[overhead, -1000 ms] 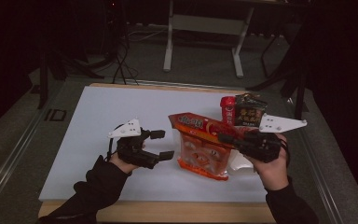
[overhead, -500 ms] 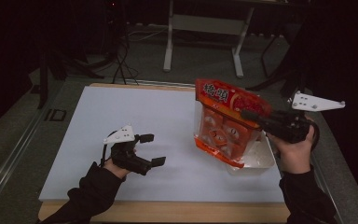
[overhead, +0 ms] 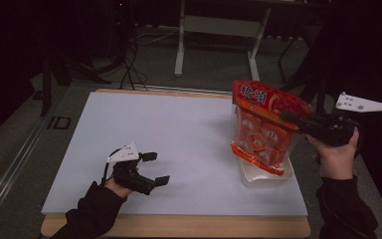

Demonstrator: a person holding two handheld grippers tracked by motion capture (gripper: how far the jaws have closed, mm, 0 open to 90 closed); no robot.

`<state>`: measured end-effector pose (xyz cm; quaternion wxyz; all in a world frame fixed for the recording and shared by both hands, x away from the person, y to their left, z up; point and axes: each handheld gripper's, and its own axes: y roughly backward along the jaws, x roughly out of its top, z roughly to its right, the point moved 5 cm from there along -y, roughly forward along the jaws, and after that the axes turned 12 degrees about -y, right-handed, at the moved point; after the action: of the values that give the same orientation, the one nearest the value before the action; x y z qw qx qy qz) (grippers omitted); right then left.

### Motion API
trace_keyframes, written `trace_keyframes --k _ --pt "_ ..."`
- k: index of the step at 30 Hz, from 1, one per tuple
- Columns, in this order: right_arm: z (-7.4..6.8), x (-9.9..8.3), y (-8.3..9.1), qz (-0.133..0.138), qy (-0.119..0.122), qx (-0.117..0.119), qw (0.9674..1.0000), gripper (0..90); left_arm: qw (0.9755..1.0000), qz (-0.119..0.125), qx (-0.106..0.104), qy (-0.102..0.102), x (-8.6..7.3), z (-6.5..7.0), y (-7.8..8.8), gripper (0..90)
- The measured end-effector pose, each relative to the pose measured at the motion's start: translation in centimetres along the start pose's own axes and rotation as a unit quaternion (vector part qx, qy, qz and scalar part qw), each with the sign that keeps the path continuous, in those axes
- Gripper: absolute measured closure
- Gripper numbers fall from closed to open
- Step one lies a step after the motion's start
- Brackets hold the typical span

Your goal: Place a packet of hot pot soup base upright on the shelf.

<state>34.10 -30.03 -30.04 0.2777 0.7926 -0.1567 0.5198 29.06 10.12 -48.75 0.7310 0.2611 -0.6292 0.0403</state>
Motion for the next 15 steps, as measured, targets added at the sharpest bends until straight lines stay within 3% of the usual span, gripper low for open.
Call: trace_keyframes --k 15 --pt "3.7 -2.6 0.2 -0.026 -0.032 -0.035 0.9985 90.0 0.9994 -0.017 0.014 0.027 -3.1 -0.3 0.6 2.6"
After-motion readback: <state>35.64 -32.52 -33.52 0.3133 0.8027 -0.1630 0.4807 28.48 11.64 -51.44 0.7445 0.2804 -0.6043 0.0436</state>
